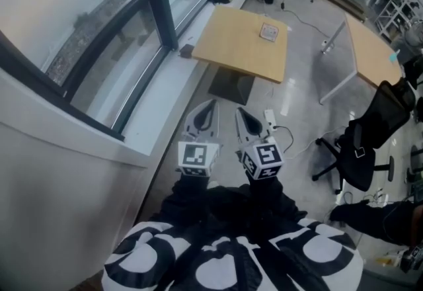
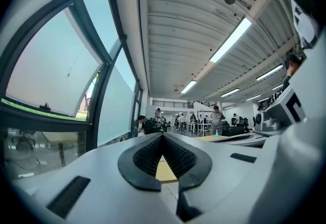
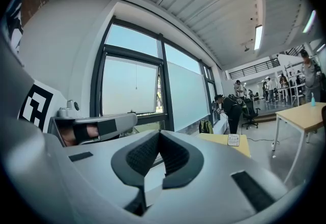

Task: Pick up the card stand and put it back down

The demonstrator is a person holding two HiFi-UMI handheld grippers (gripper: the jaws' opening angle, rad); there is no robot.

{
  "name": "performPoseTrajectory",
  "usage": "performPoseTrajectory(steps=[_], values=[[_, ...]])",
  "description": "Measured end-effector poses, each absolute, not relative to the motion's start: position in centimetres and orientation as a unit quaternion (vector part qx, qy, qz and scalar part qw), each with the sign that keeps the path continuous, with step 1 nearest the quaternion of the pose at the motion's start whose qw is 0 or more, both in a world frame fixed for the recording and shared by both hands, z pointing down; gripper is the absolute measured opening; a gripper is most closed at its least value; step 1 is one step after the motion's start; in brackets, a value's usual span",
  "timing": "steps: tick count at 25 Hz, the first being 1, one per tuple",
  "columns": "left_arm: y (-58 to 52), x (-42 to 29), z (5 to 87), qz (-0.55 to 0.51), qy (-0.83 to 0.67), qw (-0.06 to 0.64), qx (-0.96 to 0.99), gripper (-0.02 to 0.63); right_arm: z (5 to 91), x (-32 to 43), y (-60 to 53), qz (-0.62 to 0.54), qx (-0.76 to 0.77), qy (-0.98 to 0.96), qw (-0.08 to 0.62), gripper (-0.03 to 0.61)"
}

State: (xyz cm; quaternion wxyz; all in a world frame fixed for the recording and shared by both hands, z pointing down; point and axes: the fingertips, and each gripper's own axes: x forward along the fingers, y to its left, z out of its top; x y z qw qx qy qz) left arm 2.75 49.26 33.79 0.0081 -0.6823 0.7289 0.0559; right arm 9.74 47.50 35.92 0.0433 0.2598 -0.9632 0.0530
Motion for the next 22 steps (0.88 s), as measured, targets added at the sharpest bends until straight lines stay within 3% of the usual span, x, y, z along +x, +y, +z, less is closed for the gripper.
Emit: performPoseTrajectory(steps=[11,22], values=[[44.2,1.3,35.0,0.057,0.726,-0.012,-0.685,-0.004,37.5,9.1,41.6,0.078,0.275,-0.957,0.047,0.021],[27.4,1.2,32.1,0.046,0.719,0.022,-0.693,-0.004,33.8,6.9,25.5,0.057,0.254,-0.966,0.003,0.021]])
